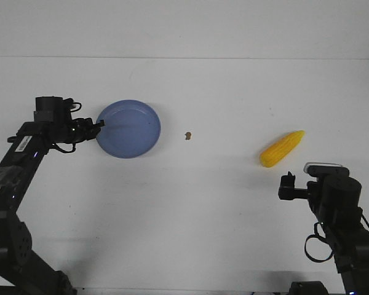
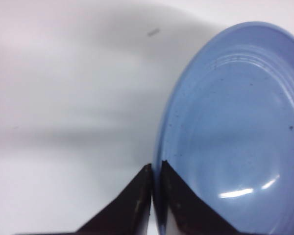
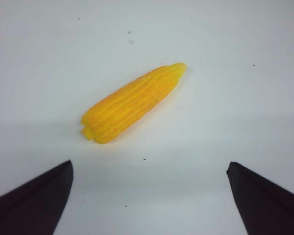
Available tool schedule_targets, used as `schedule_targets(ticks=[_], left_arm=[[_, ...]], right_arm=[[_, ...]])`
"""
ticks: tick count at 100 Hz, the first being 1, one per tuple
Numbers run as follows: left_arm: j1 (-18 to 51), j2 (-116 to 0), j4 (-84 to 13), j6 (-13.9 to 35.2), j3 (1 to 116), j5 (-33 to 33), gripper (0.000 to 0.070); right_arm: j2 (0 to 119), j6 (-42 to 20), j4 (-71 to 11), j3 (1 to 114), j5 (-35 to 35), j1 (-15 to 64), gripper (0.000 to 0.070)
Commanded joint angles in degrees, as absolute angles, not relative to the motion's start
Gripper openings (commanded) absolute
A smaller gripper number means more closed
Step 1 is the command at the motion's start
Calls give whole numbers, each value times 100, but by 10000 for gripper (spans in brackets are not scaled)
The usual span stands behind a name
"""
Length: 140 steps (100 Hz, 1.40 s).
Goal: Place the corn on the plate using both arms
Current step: 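Close the left gripper on the blue plate's rim, then drag the blue plate with the left gripper toward the table center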
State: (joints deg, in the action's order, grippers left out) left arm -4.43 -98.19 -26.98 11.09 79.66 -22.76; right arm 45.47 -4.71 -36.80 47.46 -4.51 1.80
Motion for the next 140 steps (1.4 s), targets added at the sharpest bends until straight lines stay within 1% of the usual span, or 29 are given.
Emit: schedule_targets(ticks=[1, 20, 43, 62, 86, 110, 133, 138, 140], left_arm=[[-436, -9714, -2823, 1166, 8073, -2482, 4], [-180, -9402, -3044, 1214, 8003, -2707, 4], [574, -9273, -2982, 1234, 7395, -2709, 4], [1133, -8989, -2388, 1516, 6458, -2709, 4], [1619, -8829, -1927, 1614, 5575, -2709, 5], [1841, -8831, -1455, 1789, 5065, -2709, 5], [1844, -8831, -1490, 1780, 5035, -2709, 17], [1844, -8831, -1492, 1778, 5035, -2709, 35], [1844, -8831, -1492, 1780, 5035, -2709, 57]], right_arm=[[4580, -471, -3627, 4821, -449, 180, 663], [4580, -471, -3623, 4821, -451, 180, 663], [4580, -471, -3623, 4821, -449, 180, 662], [4580, -471, -3623, 4821, -451, 180, 662], [4580, -471, -3623, 4821, -451, 180, 662], [4580, -471, -3623, 4821, -451, 180, 663], [4580, -471, -3621, 4821, -449, 180, 663], [4580, -471, -3623, 4821, -449, 180, 663], [4580, -471, -3623, 4821, -451, 180, 662]])
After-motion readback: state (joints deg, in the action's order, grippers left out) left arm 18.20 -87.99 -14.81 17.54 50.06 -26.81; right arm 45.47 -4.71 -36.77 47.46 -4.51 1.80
